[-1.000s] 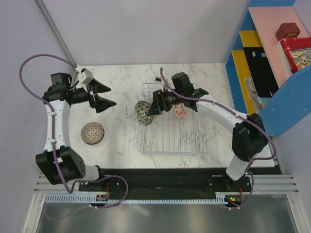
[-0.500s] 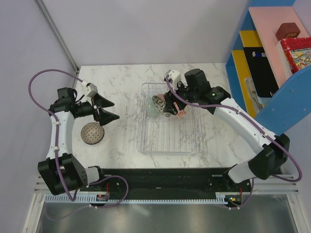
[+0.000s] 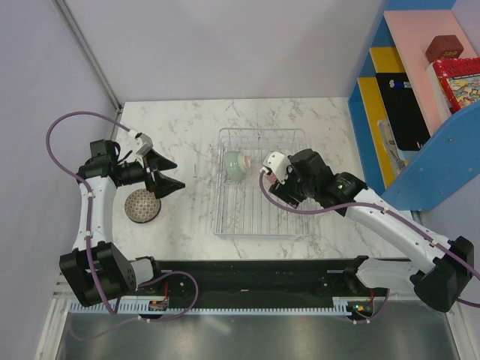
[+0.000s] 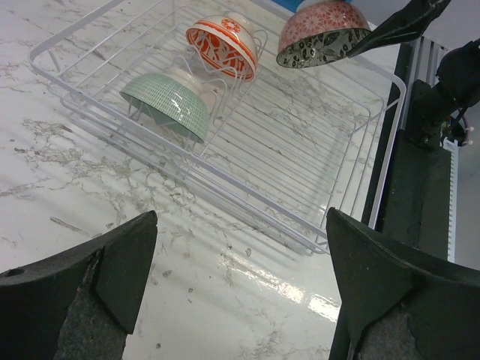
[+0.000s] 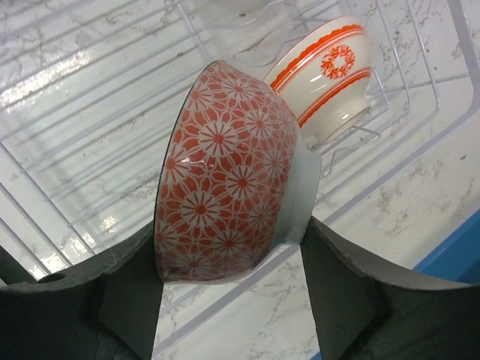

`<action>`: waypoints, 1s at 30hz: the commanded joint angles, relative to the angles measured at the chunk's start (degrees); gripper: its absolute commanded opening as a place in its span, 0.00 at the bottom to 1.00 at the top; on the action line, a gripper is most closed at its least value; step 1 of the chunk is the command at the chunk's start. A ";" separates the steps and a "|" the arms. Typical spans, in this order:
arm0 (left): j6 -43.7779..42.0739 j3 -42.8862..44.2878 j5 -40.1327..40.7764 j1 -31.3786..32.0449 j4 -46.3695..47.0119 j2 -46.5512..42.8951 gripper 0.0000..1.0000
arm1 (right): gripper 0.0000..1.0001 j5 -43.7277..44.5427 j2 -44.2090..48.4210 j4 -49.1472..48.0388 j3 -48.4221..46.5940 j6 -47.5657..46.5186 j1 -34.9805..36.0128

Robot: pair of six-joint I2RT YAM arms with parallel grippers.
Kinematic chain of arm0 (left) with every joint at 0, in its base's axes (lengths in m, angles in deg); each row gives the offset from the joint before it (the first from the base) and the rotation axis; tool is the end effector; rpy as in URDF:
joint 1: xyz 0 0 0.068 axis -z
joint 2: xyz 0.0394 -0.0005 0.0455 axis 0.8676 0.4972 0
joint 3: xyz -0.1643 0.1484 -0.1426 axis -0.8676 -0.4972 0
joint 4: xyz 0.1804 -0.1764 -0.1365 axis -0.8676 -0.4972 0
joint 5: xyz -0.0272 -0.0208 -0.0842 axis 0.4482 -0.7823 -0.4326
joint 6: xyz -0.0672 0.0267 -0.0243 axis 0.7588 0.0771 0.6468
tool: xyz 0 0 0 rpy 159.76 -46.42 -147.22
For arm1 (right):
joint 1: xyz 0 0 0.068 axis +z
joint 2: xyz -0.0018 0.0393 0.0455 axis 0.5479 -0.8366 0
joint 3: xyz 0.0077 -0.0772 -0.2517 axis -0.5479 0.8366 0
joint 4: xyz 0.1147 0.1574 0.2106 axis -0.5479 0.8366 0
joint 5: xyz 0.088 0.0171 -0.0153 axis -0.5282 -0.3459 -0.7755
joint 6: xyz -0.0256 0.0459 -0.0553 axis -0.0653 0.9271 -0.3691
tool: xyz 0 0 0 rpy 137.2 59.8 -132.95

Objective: Load the bowls into the dish rack

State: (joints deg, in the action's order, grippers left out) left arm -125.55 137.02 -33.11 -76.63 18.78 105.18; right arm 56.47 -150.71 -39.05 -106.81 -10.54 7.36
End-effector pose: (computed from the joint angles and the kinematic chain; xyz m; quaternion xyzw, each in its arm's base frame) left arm 0.2605 0.0112 0.2861 0.3608 0.6853 -0.4095 0.4821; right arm 0.2334 0.1966 0.2797 -0.4743 0.7887 0.0439 0.3886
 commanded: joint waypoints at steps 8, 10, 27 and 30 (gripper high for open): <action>-1.38 -4.60 2.30 -0.60 1.10 -6.64 1.00 | 0.00 12.78 4.22 -4.19 7.19 -7.29 7.67; -1.47 -5.13 2.22 -0.69 1.19 -7.69 1.00 | 0.00 16.20 3.87 -5.93 8.16 -8.43 8.37; -2.53 -7.77 0.37 -2.10 1.90 -6.03 1.00 | 0.00 32.56 -8.61 -17.63 13.62 -15.81 13.91; -2.79 -7.77 0.28 -2.10 1.89 -6.12 1.00 | 0.00 33.70 -10.72 -18.95 13.62 -16.69 14.62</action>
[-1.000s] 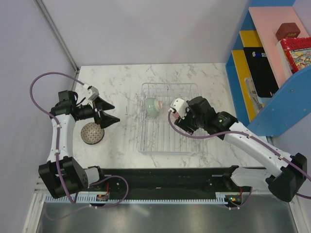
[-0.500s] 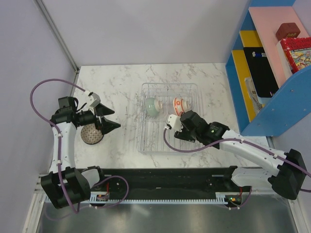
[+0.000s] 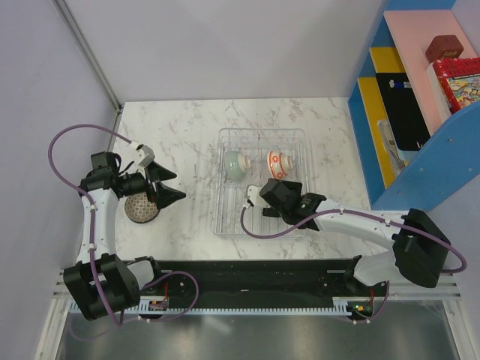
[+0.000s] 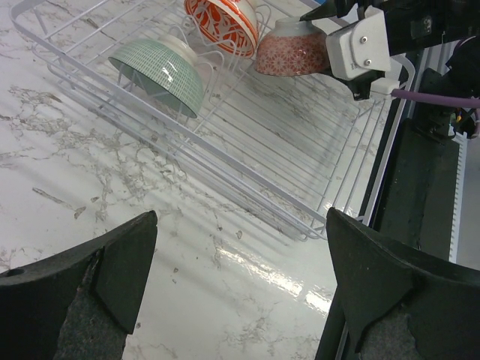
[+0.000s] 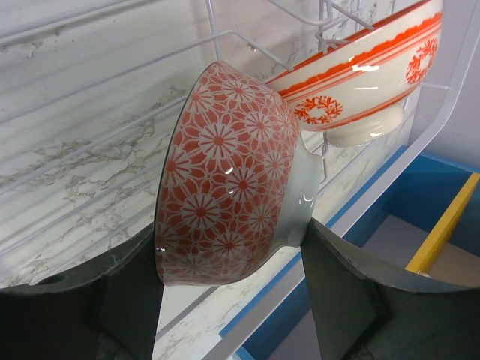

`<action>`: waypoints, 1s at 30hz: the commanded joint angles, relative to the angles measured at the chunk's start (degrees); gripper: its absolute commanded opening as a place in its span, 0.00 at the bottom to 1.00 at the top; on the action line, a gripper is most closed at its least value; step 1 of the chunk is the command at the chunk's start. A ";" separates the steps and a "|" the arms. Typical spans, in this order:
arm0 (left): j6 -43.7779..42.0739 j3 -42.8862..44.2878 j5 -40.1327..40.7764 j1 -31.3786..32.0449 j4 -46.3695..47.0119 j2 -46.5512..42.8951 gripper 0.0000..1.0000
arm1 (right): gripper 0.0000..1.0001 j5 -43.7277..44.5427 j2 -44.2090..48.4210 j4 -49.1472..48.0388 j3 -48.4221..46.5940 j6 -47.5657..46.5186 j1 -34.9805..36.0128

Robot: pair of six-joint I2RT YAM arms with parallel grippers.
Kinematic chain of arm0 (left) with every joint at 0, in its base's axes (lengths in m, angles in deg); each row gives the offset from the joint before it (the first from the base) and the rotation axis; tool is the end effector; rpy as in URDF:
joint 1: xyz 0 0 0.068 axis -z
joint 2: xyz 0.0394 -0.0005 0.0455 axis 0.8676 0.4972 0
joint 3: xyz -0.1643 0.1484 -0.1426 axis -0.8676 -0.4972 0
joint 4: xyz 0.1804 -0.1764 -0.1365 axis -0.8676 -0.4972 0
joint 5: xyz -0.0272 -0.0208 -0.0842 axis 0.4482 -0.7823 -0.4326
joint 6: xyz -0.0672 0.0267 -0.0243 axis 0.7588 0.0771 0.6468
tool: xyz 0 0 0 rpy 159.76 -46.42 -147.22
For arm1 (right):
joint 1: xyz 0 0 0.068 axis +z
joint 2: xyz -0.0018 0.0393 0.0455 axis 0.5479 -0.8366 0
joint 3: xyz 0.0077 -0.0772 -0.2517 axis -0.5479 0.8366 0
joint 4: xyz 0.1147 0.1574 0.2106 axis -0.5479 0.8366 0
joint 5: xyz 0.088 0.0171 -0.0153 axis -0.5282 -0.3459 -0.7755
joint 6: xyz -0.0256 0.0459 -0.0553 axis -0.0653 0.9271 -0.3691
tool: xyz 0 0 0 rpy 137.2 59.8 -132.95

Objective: Load the bowls into the dish rack

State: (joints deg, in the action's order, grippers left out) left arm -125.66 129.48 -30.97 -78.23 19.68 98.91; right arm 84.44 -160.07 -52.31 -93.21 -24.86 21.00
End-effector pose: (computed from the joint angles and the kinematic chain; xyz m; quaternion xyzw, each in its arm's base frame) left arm 0.2360 0.0112 0.2671 0.3504 0.7028 -0.3909 0.4802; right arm 0.2077 0.2325 0.1729 -0.5971 0.7012 -0.1990 0.3349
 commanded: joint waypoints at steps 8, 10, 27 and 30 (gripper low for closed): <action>-3.21 -0.67 -1.95 -0.68 1.00 -0.11 1.00 | 0.00 8.01 -6.38 -5.78 -0.42 -2.56 1.59; -3.30 -0.85 -2.12 -0.77 1.00 -0.20 1.00 | 0.00 8.62 -7.34 -4.81 -0.42 -2.21 1.59; -3.56 -1.29 -2.03 -1.12 1.09 -1.16 1.00 | 0.98 -0.15 -7.44 10.30 -6.66 4.47 1.86; -3.65 -1.29 -1.86 -1.12 1.00 -1.34 1.00 | 0.98 -0.42 -7.00 10.57 -6.75 4.56 2.12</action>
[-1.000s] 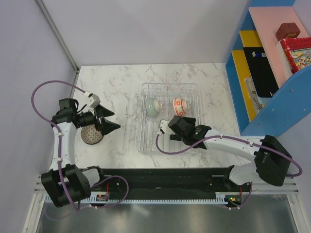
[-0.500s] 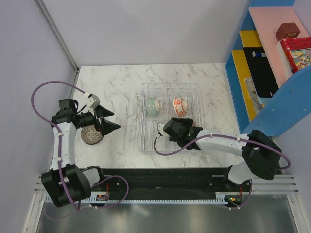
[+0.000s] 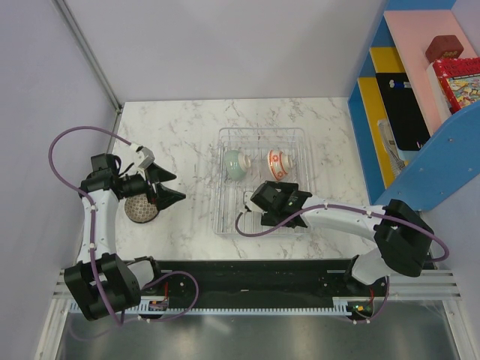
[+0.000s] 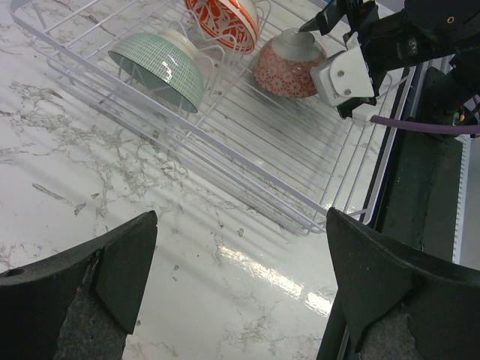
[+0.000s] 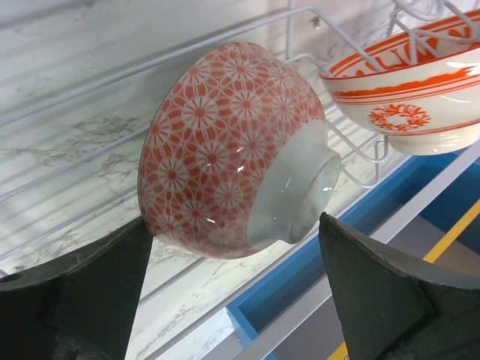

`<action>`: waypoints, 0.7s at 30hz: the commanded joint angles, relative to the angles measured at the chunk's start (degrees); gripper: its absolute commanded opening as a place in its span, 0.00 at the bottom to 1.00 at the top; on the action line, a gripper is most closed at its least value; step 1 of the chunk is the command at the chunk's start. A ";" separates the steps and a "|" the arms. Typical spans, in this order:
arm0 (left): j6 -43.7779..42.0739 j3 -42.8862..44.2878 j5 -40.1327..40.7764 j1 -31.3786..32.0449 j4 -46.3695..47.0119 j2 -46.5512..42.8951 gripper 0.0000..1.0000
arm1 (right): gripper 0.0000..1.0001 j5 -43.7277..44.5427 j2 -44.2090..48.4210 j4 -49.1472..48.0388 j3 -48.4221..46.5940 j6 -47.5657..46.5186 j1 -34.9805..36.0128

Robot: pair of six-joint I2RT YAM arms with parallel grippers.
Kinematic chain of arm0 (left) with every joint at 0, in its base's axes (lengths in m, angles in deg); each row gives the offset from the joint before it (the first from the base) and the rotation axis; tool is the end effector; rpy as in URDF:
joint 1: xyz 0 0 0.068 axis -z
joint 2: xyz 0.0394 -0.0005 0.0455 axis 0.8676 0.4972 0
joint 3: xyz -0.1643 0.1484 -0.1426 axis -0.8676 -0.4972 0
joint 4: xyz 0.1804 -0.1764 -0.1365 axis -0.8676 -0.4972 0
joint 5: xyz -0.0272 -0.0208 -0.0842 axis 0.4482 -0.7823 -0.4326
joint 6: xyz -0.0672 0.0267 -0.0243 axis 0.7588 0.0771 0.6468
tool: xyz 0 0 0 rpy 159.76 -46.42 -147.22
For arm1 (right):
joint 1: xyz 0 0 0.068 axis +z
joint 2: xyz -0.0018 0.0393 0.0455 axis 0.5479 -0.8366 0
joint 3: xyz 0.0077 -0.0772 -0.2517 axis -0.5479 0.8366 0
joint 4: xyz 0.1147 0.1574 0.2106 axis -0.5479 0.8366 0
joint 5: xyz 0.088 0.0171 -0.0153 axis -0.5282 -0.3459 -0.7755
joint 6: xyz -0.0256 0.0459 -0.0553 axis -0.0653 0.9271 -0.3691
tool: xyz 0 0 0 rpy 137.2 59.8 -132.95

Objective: Load the bowls into the dish rack

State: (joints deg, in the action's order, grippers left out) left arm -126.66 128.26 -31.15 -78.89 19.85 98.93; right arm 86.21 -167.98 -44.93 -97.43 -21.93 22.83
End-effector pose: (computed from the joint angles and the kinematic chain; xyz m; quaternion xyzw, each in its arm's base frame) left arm 0.2345 0.0134 0.2606 0.3476 0.7039 -0.3902 0.4812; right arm 0.2054 0.2437 0.1489 -0.6199 0.7067 -0.2233 0.2579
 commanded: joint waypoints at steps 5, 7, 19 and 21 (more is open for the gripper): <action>-2.55 -0.24 -1.60 -0.55 0.91 -1.62 1.00 | 0.98 -2.46 1.09 3.80 -2.18 1.90 0.29; -2.47 -0.24 -1.60 -0.72 0.91 -1.62 1.00 | 0.98 -2.20 1.09 3.97 -2.09 1.90 0.29; -2.38 -0.07 -1.25 -0.81 0.91 -2.15 1.00 | 0.98 -3.25 7.76 1.88 -5.87 1.02 0.29; -2.03 0.46 -0.81 -0.99 0.82 -2.76 1.00 | 0.98 -0.97 8.47 0.73 -6.13 -0.38 0.29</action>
State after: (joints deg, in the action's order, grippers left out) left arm -126.66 128.02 -31.10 -79.26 20.01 98.06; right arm 82.89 -163.17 -41.12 -100.25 -20.97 22.92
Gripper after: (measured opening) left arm 0.994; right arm 0.976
